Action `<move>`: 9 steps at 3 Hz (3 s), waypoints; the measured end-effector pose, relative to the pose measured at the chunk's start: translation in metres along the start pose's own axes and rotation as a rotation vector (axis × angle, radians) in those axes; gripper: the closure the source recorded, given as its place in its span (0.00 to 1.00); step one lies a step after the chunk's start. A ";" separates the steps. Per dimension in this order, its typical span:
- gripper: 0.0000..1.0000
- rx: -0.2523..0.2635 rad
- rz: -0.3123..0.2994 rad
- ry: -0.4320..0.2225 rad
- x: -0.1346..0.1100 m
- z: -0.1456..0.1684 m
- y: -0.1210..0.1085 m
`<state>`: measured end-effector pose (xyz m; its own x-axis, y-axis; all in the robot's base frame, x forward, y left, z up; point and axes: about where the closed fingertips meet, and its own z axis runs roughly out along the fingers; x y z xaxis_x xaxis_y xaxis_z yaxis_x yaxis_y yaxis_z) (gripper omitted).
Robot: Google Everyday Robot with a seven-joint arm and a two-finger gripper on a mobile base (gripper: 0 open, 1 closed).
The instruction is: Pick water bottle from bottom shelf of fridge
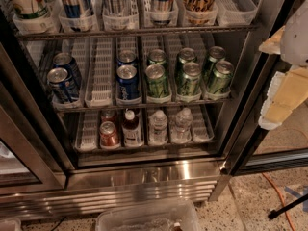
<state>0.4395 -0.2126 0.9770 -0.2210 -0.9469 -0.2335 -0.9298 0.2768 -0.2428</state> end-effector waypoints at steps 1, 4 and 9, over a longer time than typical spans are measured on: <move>0.00 -0.046 -0.002 -0.062 -0.030 0.019 0.013; 0.00 -0.194 0.140 -0.445 -0.126 0.093 0.092; 0.00 -0.050 0.262 -0.559 -0.128 0.157 0.110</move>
Offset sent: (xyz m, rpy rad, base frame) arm -0.0104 0.1432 -0.0582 0.3431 0.1202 0.0410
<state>0.4119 -0.0354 0.8322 -0.2685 -0.6163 -0.7403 -0.8813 0.4674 -0.0695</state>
